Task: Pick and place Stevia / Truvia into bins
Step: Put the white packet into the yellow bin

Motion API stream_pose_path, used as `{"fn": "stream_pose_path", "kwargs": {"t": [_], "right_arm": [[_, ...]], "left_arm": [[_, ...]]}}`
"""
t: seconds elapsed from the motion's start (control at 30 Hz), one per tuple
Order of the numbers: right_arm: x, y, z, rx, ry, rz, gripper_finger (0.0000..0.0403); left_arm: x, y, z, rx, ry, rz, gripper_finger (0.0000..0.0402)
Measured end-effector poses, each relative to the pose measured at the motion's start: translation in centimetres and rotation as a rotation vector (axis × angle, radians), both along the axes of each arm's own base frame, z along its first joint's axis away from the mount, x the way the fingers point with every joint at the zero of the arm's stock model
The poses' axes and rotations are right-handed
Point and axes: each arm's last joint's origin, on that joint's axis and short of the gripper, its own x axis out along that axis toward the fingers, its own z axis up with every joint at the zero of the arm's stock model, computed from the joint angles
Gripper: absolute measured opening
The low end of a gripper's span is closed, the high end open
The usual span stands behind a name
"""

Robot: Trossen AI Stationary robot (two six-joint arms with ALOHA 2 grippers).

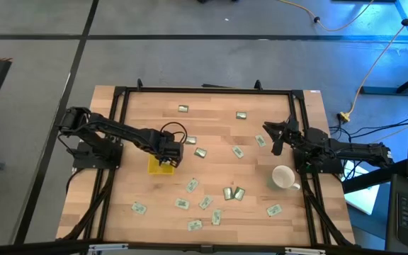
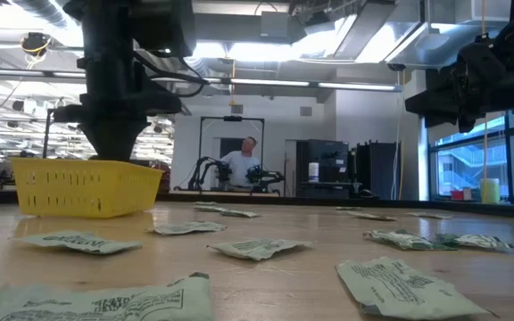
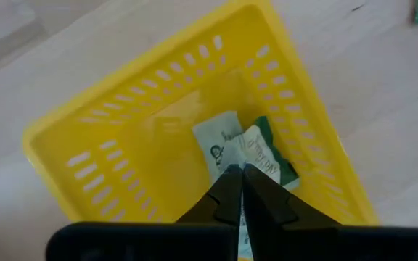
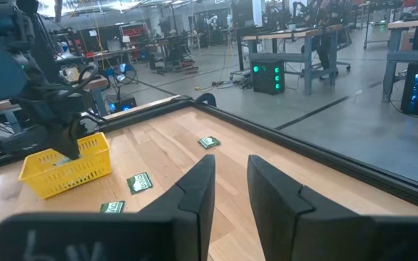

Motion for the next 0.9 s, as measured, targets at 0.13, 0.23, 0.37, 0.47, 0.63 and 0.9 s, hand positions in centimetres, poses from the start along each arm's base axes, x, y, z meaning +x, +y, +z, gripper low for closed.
{"fn": "stream_pose_path", "kwargs": {"t": [0.13, 0.23, 0.37, 0.47, 0.63, 0.9], "right_arm": [[0.0, 0.0, 0.0, 0.000, 0.000, 0.000, 0.0087], [0.0, 0.0, 0.0, -0.002, 0.001, 0.000, 0.0087], [0.0, 0.0, 0.0, -0.004, 0.002, 0.000, 0.0087], [0.0, 0.0, 0.0, -0.004, 0.002, 0.000, 0.0087], [0.0, 0.0, 0.0, -0.004, 0.002, 0.000, 0.0087], [0.0, 0.0, 0.0, -0.001, 0.001, 0.000, 0.0087]], "left_arm": [[0.0, 0.0, 0.0, 0.000, 0.002, -0.006, 0.0033], [-0.1, 0.0, 0.3, 0.002, -0.010, -0.025, 0.0050], [0.8, -0.2, 1.1, 0.017, -0.109, -0.139, 0.0066], [2.1, -0.6, 2.3, 0.012, -0.211, -0.270, 0.0075], [4.5, -2.0, 4.6, 0.030, -0.426, -0.525, 0.0089], [6.3, -4.2, 4.9, 0.129, -0.422, -0.813, 0.0095]]}}
